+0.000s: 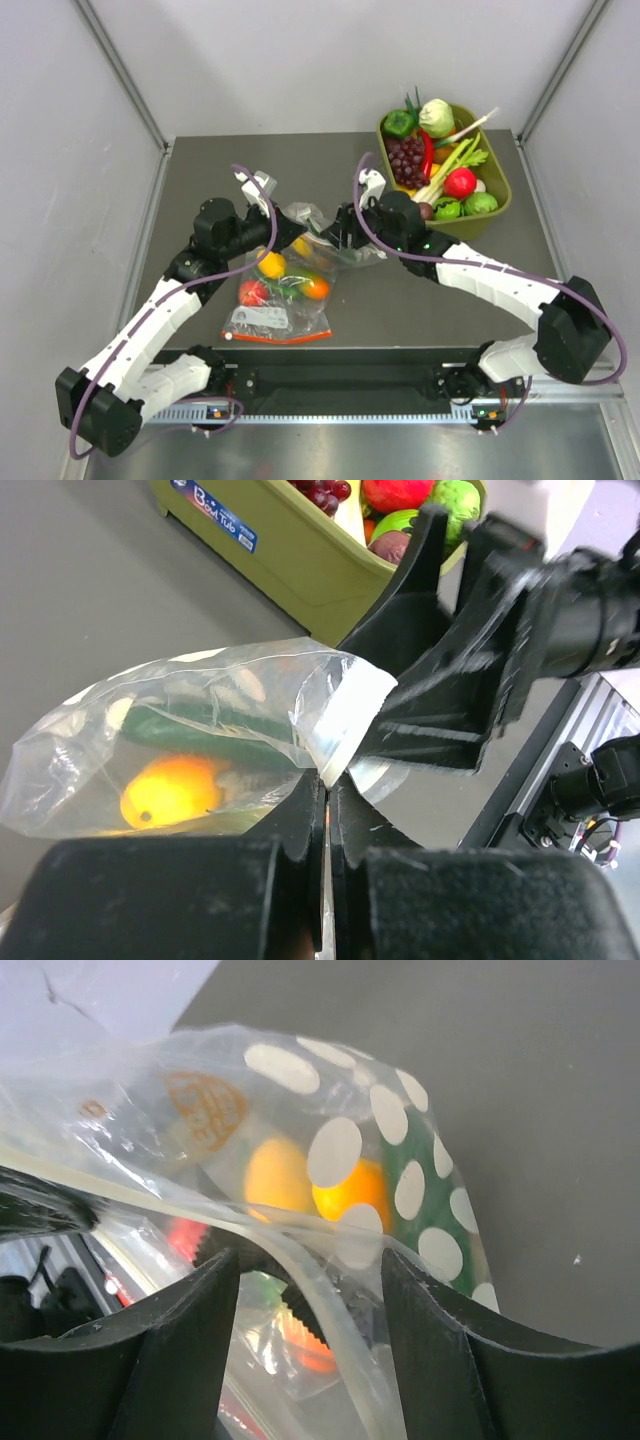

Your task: Open the zip-top bag and remove the fake food

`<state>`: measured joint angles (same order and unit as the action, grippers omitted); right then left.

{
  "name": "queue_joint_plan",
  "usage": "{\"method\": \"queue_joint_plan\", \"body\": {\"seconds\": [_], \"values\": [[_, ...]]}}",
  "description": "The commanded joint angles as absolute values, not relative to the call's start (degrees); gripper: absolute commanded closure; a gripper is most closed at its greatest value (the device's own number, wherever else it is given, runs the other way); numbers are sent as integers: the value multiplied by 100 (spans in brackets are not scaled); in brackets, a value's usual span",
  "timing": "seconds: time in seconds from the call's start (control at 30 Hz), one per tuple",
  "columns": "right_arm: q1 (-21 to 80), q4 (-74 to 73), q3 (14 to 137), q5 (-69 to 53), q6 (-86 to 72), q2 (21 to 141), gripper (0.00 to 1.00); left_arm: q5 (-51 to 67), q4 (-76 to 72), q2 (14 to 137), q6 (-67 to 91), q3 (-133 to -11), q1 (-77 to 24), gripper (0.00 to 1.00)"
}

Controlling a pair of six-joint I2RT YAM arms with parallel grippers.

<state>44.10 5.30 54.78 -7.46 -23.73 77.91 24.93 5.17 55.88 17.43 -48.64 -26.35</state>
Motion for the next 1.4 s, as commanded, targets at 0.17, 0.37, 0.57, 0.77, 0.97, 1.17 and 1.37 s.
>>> {"method": "queue_joint_plan", "body": {"seconds": [0.17, 0.37, 0.57, 0.77, 0.97, 1.17, 1.37], "values": [[4834, 272, 5819, -694, -1723, 7761, 44, 2654, -104, 5581, 1793, -5019, -2672, 100], [4974, 229, 5792, -694, -1644, 7392, 47, 2698, -325, 5607, 1907, -4983, -2698, 100], [5150, 228, 5853, -589, -1442, 7146, 55, 2760, -466, 5792, 2004, -5097, -2742, 100], [5177, 264, 5854, -712, -1345, 7207, 61, 2830, -589, 5985, 2074, -5168, -2847, 100], [5185, 386, 5871, -1010, -1389, 7444, 64, 2804, -624, 6064, 2092, -5185, -2900, 100], [5221, 378, 5950, -1037, -1345, 7585, 62, 2900, -676, 6135, 2109, -5238, -2979, 100], [5229, 702, 5836, -484, -1450, 7717, 61, 2953, -729, 6003, 2197, -5238, -3050, 100]]}}
